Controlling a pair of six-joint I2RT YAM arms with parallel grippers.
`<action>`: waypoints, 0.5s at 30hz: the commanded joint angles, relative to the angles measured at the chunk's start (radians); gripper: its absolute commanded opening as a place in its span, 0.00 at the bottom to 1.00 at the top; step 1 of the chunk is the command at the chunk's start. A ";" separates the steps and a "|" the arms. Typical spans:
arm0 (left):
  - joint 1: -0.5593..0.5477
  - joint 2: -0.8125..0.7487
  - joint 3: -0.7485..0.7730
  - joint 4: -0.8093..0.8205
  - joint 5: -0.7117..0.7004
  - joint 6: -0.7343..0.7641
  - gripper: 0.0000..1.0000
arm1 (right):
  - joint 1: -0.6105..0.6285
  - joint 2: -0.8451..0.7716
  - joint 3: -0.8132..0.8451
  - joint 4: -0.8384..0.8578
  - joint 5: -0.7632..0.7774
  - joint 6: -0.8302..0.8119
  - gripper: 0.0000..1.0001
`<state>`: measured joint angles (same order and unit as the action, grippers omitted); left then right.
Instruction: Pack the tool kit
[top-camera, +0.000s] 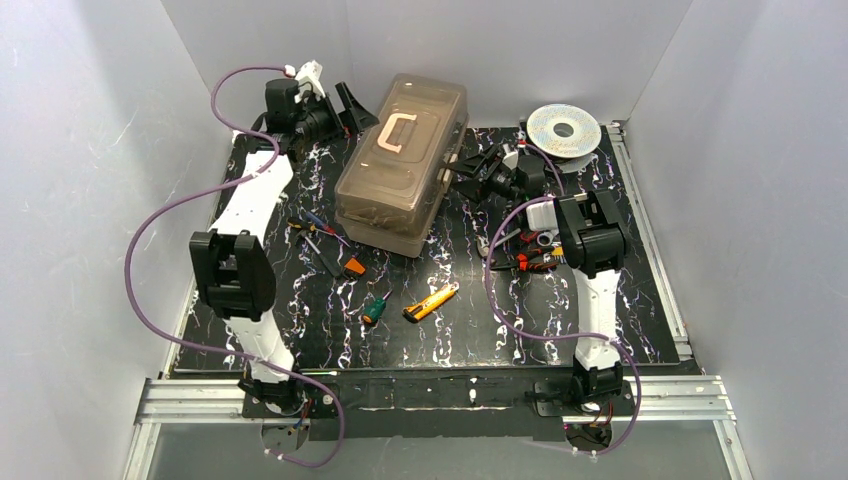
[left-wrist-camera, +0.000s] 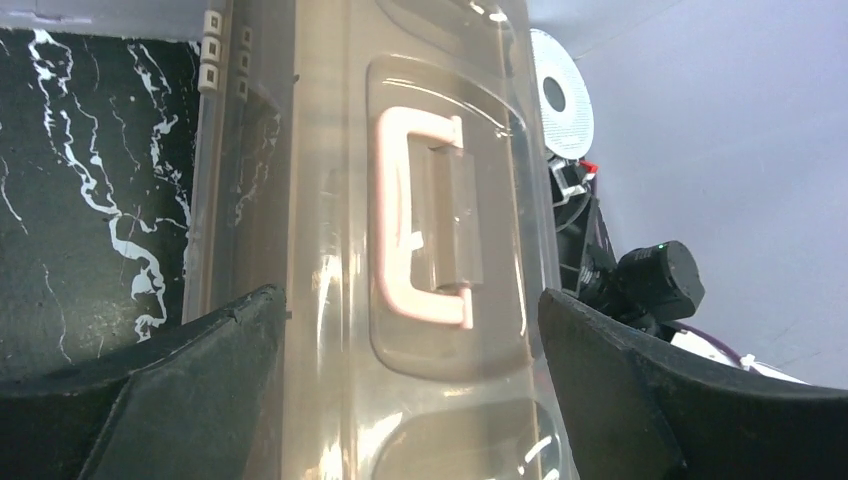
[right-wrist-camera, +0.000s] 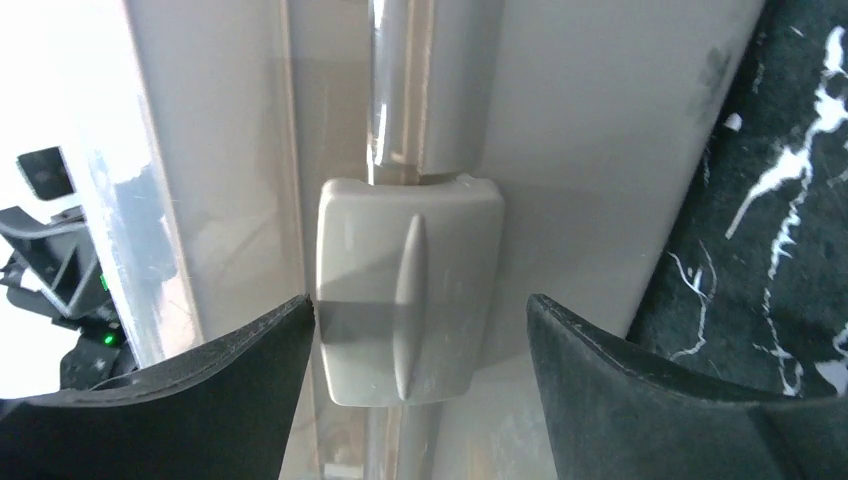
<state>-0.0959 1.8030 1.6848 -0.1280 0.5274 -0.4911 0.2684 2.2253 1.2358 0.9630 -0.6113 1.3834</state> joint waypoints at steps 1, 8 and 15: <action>-0.004 0.093 0.054 -0.024 0.047 -0.034 0.98 | 0.008 0.029 0.106 0.110 -0.081 0.038 0.85; -0.005 0.239 0.125 0.003 0.143 -0.110 0.98 | 0.009 0.065 0.141 0.178 -0.096 0.074 0.75; -0.009 0.259 0.051 0.078 0.186 -0.141 0.98 | 0.009 0.130 0.150 0.391 -0.077 0.241 0.43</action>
<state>-0.0814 2.0743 1.7748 -0.0643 0.6483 -0.6106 0.2581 2.3516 1.3266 1.1587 -0.6868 1.5345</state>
